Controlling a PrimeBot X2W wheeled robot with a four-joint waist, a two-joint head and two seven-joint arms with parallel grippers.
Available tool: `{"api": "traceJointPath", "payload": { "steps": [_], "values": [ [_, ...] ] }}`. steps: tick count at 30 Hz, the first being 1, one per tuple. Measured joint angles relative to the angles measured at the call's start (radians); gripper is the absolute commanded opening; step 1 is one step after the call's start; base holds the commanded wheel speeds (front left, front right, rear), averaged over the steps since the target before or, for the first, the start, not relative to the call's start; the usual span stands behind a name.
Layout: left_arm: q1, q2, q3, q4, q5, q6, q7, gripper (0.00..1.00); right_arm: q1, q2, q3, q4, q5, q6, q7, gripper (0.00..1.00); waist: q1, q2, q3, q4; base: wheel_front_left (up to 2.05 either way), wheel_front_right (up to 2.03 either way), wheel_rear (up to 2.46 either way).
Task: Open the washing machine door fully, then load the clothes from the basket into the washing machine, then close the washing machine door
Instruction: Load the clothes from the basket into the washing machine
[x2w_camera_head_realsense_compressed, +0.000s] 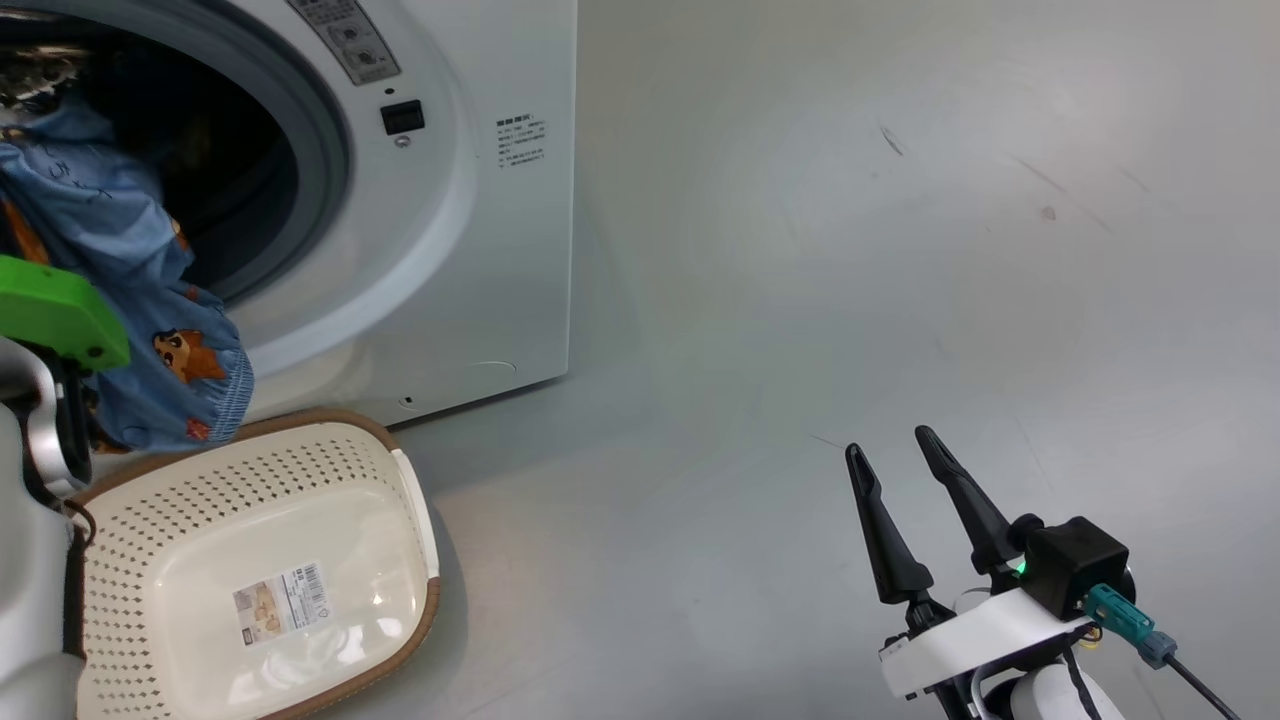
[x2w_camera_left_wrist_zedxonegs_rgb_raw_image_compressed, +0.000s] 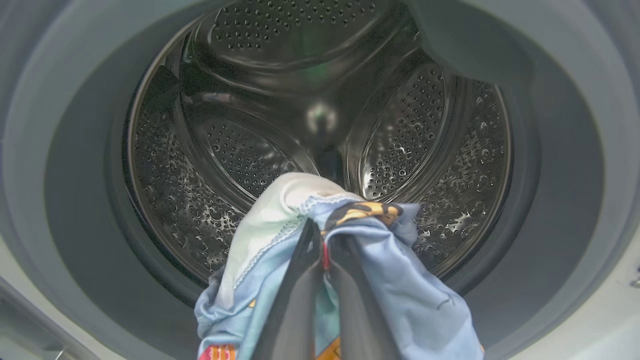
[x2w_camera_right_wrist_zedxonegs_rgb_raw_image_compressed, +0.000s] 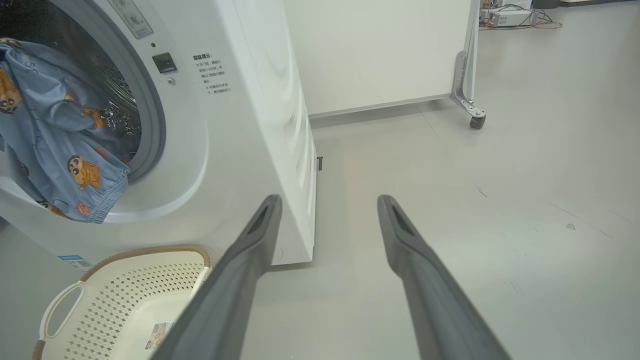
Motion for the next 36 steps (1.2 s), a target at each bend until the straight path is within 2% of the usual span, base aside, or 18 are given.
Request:
{"api": "traceJointPath", "payload": {
  "steps": [11, 25, 28, 36],
  "values": [
    [-0.163, 0.031, -0.015, 0.090, 0.054, 0.004, 0.030, 0.00, -0.040, 0.008, 0.041, 0.000, 0.017, 0.000, 0.000, 1.00, 0.0000, 0.0000, 0.106, -0.056, 0.00, 0.00, 0.00],
    [-0.371, 0.099, -0.055, 0.175, 0.127, 0.003, 0.044, 0.00, -0.081, 0.010, 0.096, -0.008, 0.052, 0.000, 0.000, 1.00, 0.0000, 0.0000, 0.240, -0.088, 0.00, 0.00, 0.00],
    [-0.437, 0.122, -0.055, 0.181, 0.131, 0.001, 0.061, 0.00, -0.083, 0.012, 0.105, -0.017, 0.058, 0.000, 0.000, 1.00, 0.0000, 0.0000, 0.267, -0.093, 0.00, 0.00, 0.00],
    [-0.645, 0.127, -0.026, 0.183, 0.112, -0.014, 0.074, 0.00, -0.101, 0.012, 0.110, -0.030, 0.065, 0.000, 0.000, 1.00, 0.0000, 0.0000, 0.350, -0.101, 0.00, 0.00, 0.00]
  ]
}}
